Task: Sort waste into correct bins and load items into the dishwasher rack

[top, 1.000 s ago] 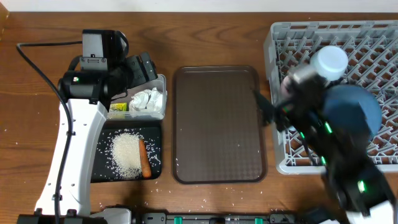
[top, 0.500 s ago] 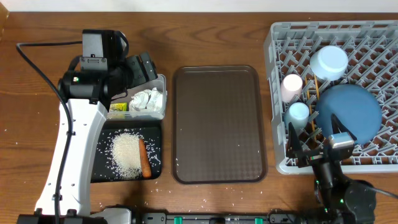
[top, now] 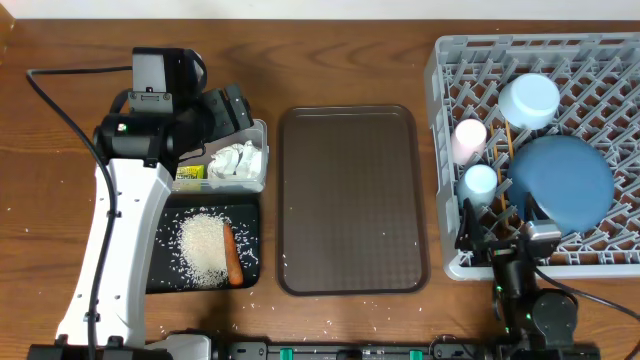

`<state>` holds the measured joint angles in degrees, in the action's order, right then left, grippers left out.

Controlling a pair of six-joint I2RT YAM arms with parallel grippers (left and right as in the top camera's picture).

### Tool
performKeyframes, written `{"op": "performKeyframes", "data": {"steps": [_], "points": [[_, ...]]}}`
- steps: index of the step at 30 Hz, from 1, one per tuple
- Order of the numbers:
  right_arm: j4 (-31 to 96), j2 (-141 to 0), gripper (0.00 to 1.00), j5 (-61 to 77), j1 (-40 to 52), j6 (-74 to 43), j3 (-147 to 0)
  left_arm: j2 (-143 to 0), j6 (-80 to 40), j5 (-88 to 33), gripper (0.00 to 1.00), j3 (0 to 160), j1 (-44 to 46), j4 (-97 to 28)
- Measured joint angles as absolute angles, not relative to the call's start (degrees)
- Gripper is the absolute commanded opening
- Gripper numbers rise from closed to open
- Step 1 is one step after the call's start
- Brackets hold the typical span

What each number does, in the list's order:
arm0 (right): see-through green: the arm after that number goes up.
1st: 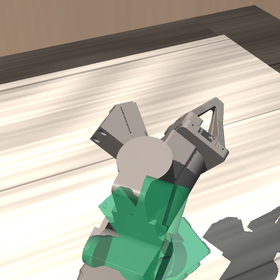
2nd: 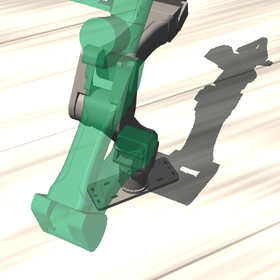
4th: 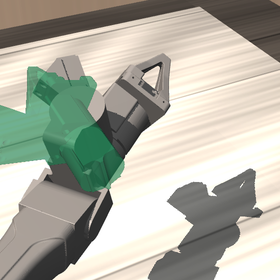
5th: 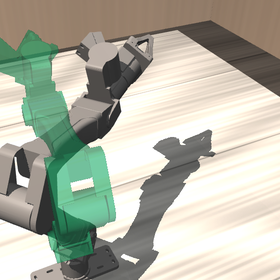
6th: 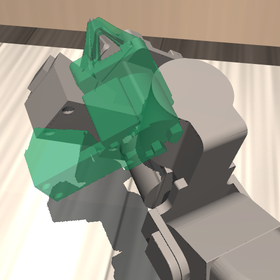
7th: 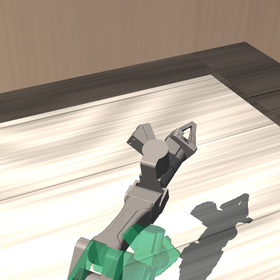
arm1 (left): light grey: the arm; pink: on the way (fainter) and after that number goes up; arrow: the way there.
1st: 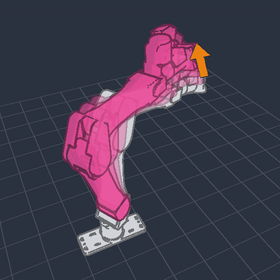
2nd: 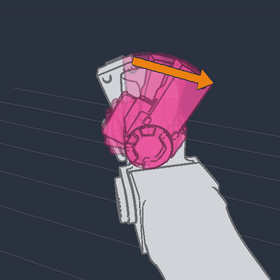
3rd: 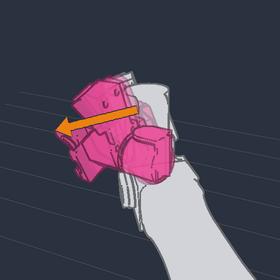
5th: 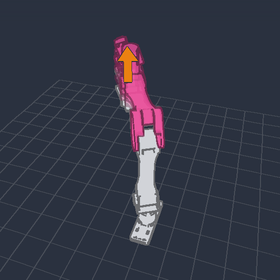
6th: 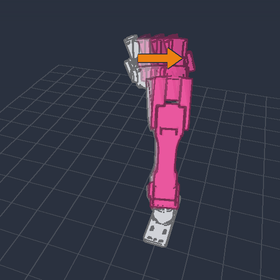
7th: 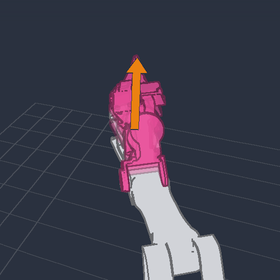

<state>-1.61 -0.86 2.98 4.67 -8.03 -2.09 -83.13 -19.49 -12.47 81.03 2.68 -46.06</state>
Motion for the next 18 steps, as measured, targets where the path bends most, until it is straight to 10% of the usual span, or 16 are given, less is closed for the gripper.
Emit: {"op": "performKeyframes", "data": {"steps": [18], "points": [[3.9,-0.7,0.99,3.0,2.5,-0.9,-0.4,-83.1,-19.5,-12.4,0.95,81.0,2.7,-46.1]]}}
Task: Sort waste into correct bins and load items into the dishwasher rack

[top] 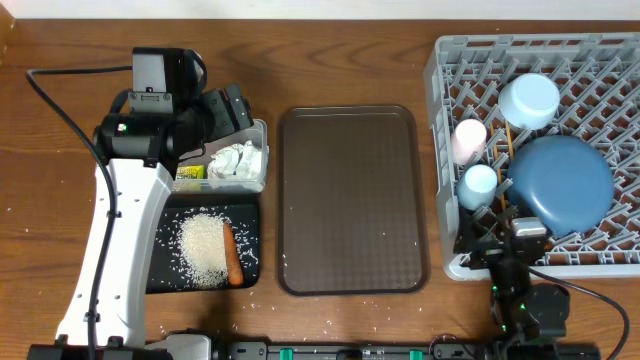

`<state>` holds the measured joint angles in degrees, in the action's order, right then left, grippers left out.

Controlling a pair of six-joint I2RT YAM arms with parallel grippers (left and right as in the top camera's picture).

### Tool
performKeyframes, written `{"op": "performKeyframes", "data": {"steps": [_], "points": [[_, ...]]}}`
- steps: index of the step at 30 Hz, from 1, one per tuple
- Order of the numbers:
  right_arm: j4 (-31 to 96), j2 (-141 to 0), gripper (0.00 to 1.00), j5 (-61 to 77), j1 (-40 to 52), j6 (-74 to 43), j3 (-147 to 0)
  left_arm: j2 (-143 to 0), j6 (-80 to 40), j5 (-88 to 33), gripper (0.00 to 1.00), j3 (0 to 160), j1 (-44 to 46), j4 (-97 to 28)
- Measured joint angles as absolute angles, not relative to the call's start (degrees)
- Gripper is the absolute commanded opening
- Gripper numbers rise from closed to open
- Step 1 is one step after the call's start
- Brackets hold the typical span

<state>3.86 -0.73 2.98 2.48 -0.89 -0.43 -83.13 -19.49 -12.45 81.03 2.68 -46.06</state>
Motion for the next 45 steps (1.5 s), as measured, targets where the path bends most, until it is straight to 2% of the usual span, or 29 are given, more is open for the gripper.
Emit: {"op": "performKeyframes", "data": {"steps": [38,45], "points": [[3.8,-0.7,0.99,3.0,1.3,0.3,-0.4,-83.0,-19.5,-12.4,0.95,81.0,2.7,-46.1],[3.8,-0.7,0.99,3.0,1.3,0.3,-0.4,-79.3,-19.5,-12.4,0.95,81.0,2.7,-46.1]]}}
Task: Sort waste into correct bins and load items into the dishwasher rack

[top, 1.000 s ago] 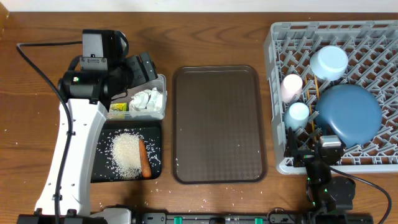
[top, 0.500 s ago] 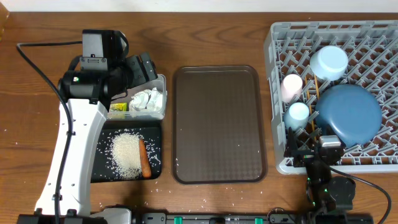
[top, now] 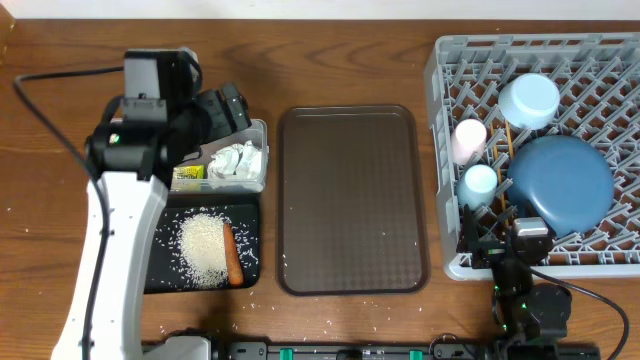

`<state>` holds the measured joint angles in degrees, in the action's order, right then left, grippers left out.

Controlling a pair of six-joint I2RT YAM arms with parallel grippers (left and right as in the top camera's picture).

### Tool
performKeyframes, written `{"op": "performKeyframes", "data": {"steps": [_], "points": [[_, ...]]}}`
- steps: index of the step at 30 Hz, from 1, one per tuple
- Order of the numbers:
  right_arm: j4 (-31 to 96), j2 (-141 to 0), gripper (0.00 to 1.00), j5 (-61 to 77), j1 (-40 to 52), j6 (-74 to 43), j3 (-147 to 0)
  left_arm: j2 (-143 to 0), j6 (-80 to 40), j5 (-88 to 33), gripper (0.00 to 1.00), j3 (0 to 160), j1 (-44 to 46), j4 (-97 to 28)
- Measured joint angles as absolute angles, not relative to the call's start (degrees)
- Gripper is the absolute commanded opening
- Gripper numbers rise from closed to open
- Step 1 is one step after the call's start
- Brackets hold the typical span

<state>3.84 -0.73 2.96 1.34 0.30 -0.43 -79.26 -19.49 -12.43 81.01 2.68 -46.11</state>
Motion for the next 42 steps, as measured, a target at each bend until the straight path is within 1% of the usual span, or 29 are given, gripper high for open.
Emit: {"op": "performKeyframes", "data": {"steps": [12,18,23,31,38,42], "points": [[3.9,-0.7,0.99,3.0,1.3,0.3,-0.4,-59.7,-19.5,-12.4,0.95,81.0,2.7,-46.1],[3.8,-0.7,0.99,3.0,1.3,0.3,-0.4,-48.7,-19.5,-12.0,0.95,78.7,4.2,-46.1],[3.9,-0.7,0.99,3.0,1.3,0.3,-0.4,-37.9,-19.5,-12.0,0.95,70.3,4.6,-46.0],[3.8,-0.7,0.99,3.0,1.3,0.3,-0.4,-23.7,-19.5,-11.6,0.95,51.3,4.6,-46.3],[3.8,-0.7,0.99,3.0,1.3,0.3,-0.4,-15.1,-19.5,-11.6,0.95,37.5,4.6,-42.7],[3.8,-0.7,0.99,3.0,1.3,0.3,-0.4,-12.0,-19.8,-11.6,0.95,31.5,4.6,-36.9]]}}
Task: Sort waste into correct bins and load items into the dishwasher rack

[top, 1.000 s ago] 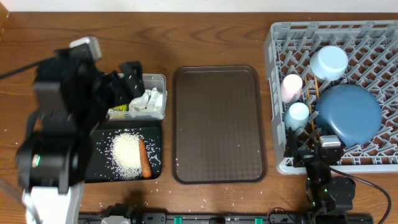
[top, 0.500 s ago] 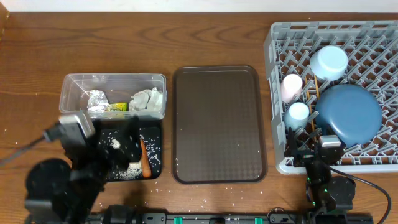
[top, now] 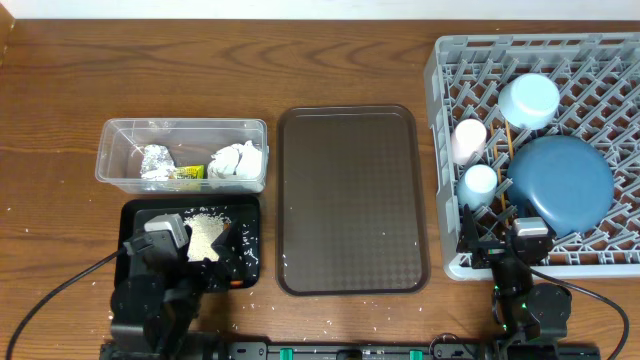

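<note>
The clear bin point(top: 180, 128) holds a foil ball point(top: 155, 160), a yellow wrapper point(top: 190, 172) and crumpled white paper point(top: 238, 160). Below it a black tray point(top: 245, 215) carries loose rice point(top: 207, 230). My left gripper point(top: 190, 250) lies low over that tray's near half and hides part of it; its jaws do not show clearly. The grey dishwasher rack point(top: 440, 120) holds a blue plate point(top: 560, 185), a pale blue bowl point(top: 528, 100), a pink cup point(top: 468, 140) and a small blue cup point(top: 480, 180). My right gripper point(top: 485, 240) sits at the rack's near left corner.
A brown serving tray point(top: 350, 200) with nothing on it lies between the bins and the rack. Grains of rice are scattered on the table near the black tray's front edge point(top: 270, 300). Cables run along the near table edge.
My left arm was raised over the clear bin's left half; now it is folded low at the near edge over the black tray. The bin's contents show in full. The right arm has not moved.
At all three earlier moments my left arm stood over the clear bin, shifting only slightly. My right gripper settled a little at the rack's near corner and then stayed. Now the left arm is down by the black tray.
</note>
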`<state>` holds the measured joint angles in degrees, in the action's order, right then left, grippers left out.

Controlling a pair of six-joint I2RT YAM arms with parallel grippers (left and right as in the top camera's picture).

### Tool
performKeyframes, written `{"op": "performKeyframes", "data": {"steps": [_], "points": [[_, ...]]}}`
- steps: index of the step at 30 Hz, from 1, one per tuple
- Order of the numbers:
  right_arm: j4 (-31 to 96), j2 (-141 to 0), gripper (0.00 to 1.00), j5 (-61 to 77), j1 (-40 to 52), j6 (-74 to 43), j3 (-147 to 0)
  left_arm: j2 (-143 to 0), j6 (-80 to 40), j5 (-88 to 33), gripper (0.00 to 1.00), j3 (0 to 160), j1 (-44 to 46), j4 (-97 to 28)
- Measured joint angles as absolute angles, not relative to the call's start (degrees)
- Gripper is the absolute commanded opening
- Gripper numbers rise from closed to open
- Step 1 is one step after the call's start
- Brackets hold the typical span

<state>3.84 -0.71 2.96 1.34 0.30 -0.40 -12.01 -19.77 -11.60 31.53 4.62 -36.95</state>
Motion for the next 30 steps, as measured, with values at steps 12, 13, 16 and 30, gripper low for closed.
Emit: {"op": "performKeyframes", "data": {"steps": [12,13,16,30], "points": [[3.9,-0.7,0.99,3.0,1.3,0.3,-0.4,-2.6,-20.8,-11.6,0.95,13.0,4.6,-12.4],[3.8,-0.7,0.99,3.0,1.3,0.3,-0.4,-1.8,-20.8,-11.6,0.95,11.7,4.6,-10.5],[3.8,-0.7,0.99,3.0,1.3,0.3,-0.4,-0.7,-20.8,-11.6,0.95,8.4,4.6,-5.9],[3.8,-0.7,0.99,3.0,1.3,0.3,-0.4,-0.6,-20.6,-8.8,0.95,2.0,4.6,-2.6]]}}
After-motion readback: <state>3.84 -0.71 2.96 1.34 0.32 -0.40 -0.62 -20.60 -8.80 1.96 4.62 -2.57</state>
